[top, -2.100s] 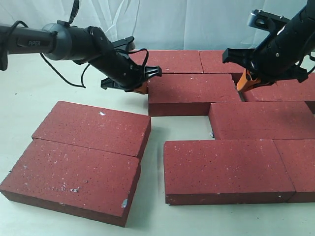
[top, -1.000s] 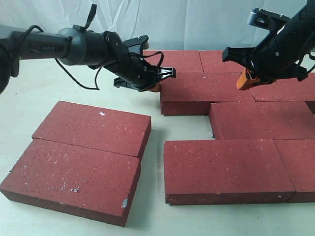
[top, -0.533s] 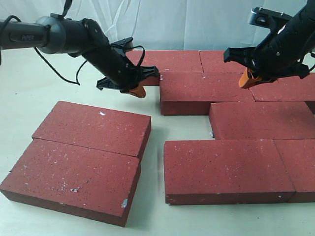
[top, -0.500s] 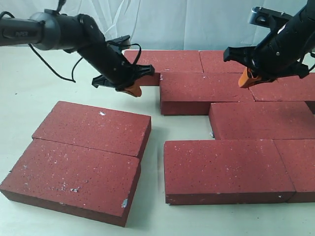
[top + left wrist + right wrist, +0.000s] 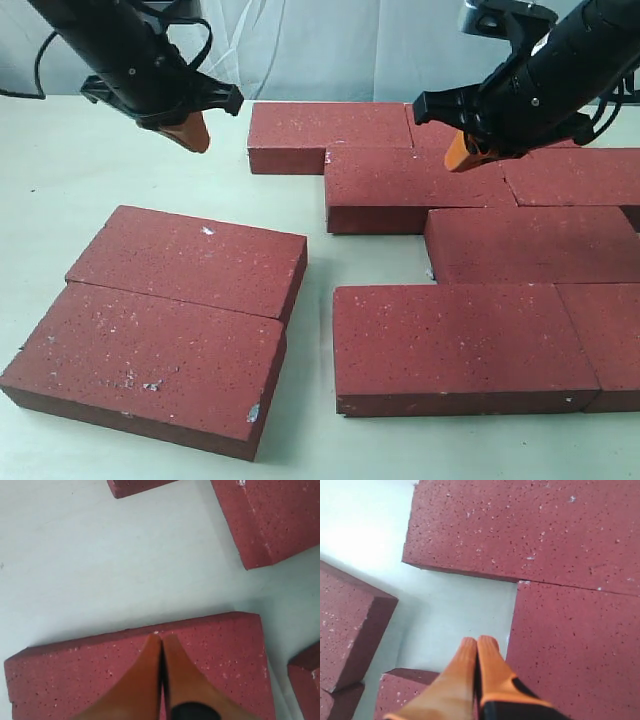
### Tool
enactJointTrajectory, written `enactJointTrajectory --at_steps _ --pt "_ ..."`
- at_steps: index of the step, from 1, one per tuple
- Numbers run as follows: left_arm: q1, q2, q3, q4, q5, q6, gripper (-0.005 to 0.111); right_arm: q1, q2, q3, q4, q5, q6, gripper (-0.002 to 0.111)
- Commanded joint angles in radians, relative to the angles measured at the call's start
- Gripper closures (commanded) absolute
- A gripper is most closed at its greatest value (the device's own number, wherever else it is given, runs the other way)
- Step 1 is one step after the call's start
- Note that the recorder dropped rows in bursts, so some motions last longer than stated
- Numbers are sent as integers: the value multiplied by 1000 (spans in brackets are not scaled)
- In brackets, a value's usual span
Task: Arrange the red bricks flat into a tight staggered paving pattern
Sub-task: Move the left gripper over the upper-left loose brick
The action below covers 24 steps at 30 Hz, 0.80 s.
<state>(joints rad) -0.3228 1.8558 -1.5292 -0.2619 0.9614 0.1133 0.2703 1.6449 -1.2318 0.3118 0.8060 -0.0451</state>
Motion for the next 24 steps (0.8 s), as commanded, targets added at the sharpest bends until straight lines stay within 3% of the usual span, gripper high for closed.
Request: enactJointTrajectory --at_steps 1,15,24 --pt "1 -109 105 18 -62 -3 107 0 -40 2 -15 15 -13 109" --pt "1 -152 350 29 -219 1 107 0 -42 30 24 -1 -13 109" --pt "1 -152 383 5 -200 1 107 0 -42 30 31 -1 -13 109"
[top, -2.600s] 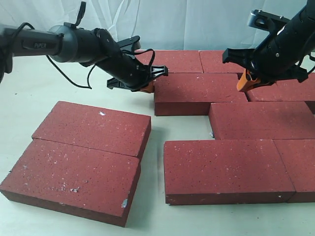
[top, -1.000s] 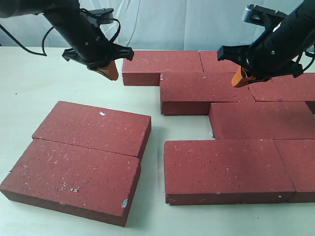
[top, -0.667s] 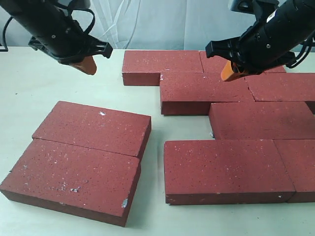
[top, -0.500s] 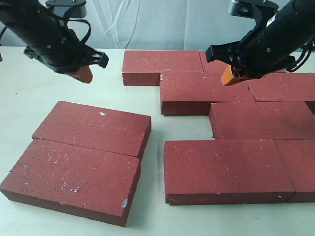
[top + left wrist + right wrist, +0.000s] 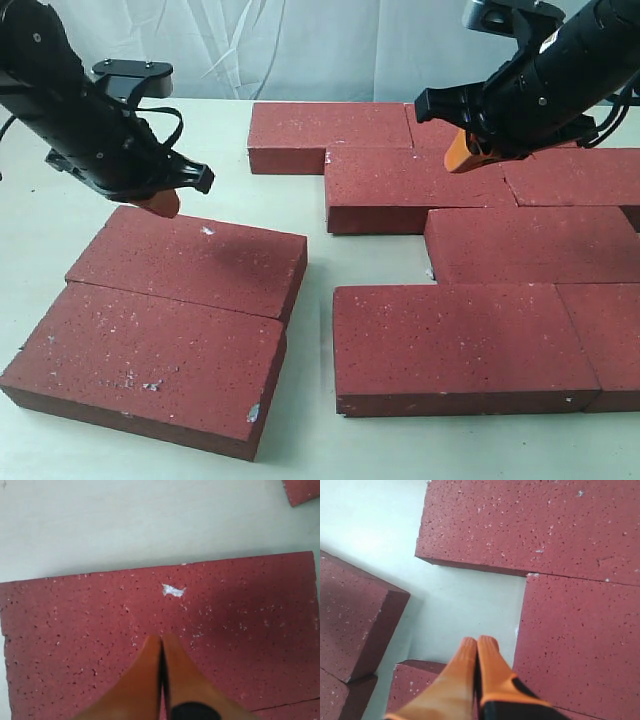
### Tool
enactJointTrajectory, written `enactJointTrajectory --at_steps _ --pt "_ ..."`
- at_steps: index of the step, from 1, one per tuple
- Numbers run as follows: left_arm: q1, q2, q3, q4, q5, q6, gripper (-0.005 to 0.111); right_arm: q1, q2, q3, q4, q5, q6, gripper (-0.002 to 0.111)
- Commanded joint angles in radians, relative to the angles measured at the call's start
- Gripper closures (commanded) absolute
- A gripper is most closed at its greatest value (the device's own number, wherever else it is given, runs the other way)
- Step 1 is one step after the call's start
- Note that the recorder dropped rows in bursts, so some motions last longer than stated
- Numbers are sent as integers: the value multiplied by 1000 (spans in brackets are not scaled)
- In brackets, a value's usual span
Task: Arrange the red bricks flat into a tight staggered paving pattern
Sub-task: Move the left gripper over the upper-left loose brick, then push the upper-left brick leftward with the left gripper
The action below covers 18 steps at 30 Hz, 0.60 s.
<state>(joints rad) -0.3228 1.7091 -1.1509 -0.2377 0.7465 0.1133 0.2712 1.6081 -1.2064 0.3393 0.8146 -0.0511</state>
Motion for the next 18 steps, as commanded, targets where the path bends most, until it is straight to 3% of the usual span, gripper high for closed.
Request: enactJointTrajectory --at_steps 1,7,18 --pt "1 -5 4 -19 28 1 107 -1 -6 5 4 -9 -7 109" --pt "1 -5 10 -13 76 32 107 -1 -6 5 4 -9 -7 109" --pt "1 -5 84 -25 -20 56 107 -1 -6 5 6 -9 -7 109"
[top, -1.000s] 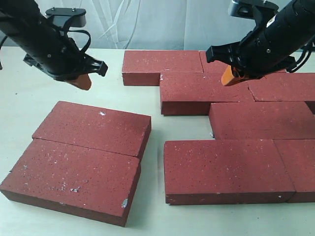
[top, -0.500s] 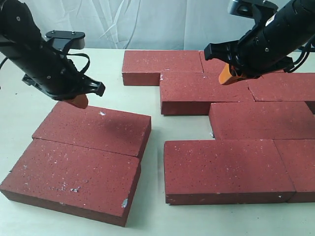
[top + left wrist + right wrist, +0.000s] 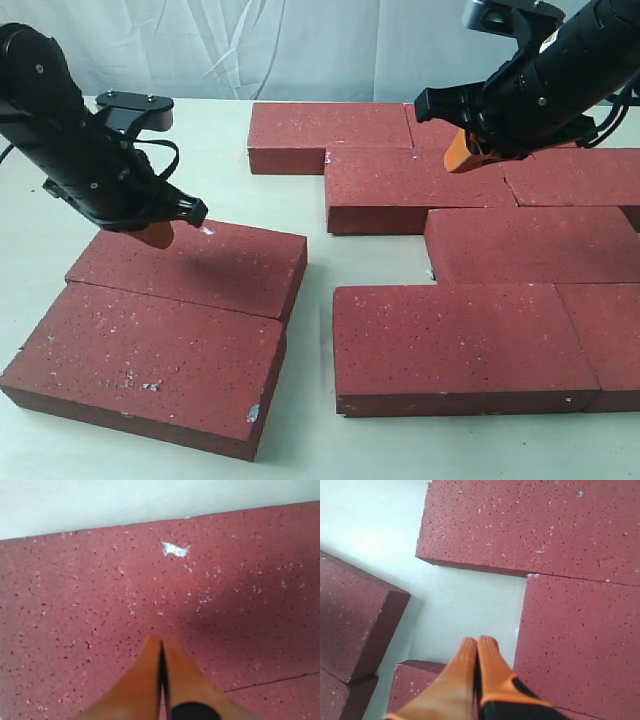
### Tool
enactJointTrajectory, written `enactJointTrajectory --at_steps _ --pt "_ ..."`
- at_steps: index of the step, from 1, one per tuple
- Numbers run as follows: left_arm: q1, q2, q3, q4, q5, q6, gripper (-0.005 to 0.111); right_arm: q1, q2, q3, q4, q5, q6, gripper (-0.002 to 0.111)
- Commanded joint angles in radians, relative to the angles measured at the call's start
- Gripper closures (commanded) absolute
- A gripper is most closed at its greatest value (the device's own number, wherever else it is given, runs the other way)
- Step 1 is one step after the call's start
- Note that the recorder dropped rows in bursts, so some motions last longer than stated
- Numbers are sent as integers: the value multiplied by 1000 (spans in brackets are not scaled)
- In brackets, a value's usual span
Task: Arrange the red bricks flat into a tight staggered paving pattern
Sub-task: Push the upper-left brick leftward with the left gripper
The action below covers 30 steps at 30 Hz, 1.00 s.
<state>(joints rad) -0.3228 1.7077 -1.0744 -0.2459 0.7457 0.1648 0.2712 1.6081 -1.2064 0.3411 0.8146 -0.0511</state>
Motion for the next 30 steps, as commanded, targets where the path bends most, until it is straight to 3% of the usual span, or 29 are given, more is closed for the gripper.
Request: enactJointTrajectory --at_steps 1,3,6,8,16,23,30 --pt "1 -4 8 -27 -19 20 107 -1 -6 5 4 -9 -7 109" --pt "1 6 8 -115 -4 104 107 -1 -6 5 4 -9 -7 109" --pt "1 47 8 -372 41 364 107 -1 -6 5 4 -9 -7 109" --pt "1 66 8 -400 41 389 107 -1 -6 5 4 -9 -7 109" --pt "1 137 8 -328 -34 383 107 -1 -6 5 4 -9 -7 109" --pt "1 137 8 -175 -137 199 107 -1 -6 5 4 -9 -7 109" --pt "1 137 3 -180 -142 171 107 -1 -6 5 2 -9 -7 109"
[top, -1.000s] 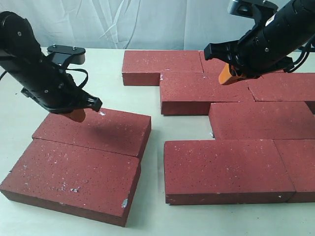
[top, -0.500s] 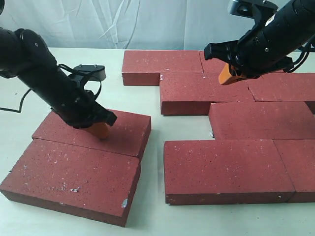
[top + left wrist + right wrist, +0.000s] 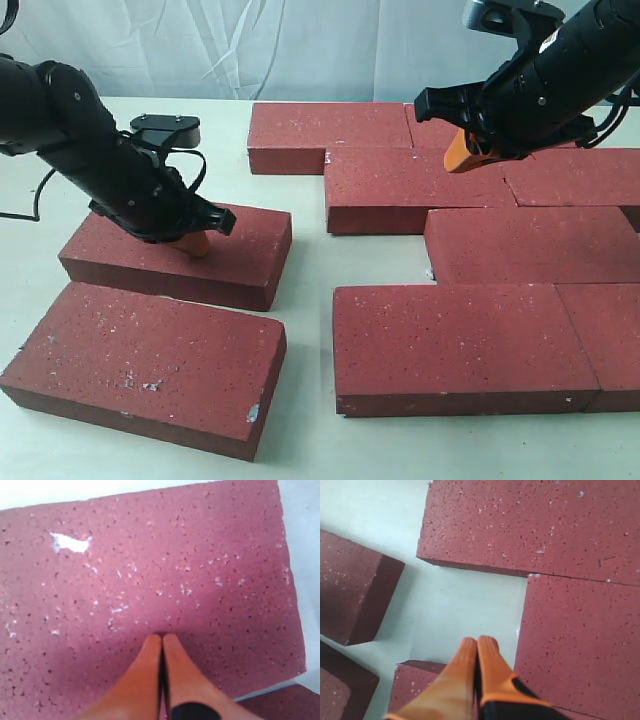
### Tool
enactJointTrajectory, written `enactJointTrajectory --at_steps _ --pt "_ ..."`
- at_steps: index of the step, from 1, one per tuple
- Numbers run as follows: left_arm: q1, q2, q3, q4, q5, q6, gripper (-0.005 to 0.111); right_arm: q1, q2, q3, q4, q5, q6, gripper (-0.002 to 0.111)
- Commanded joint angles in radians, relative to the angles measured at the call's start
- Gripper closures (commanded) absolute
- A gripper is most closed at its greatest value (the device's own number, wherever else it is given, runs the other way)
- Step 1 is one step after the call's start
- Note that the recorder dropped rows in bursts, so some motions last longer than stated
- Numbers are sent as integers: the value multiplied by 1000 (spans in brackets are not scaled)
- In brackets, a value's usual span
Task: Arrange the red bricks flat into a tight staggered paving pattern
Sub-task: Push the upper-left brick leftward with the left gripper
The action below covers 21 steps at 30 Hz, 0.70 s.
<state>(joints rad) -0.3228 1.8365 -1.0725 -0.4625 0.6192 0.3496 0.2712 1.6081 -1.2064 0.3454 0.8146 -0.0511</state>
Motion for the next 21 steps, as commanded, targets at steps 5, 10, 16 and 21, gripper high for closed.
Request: enactJointTrajectory --at_steps 5,10,16,21 --pt "5 -15 -36 81 -14 -14 107 -1 -6 5 -2 -7 -7 109" --pt "5 -46 -42 80 5 -14 107 -1 -6 5 -2 -7 -7 109" --pt "5 -79 -46 57 49 65 107 -1 -6 5 -2 -9 -7 109" --pt "5 -77 -46 58 62 81 107 -1 -6 5 -2 -9 -7 109"
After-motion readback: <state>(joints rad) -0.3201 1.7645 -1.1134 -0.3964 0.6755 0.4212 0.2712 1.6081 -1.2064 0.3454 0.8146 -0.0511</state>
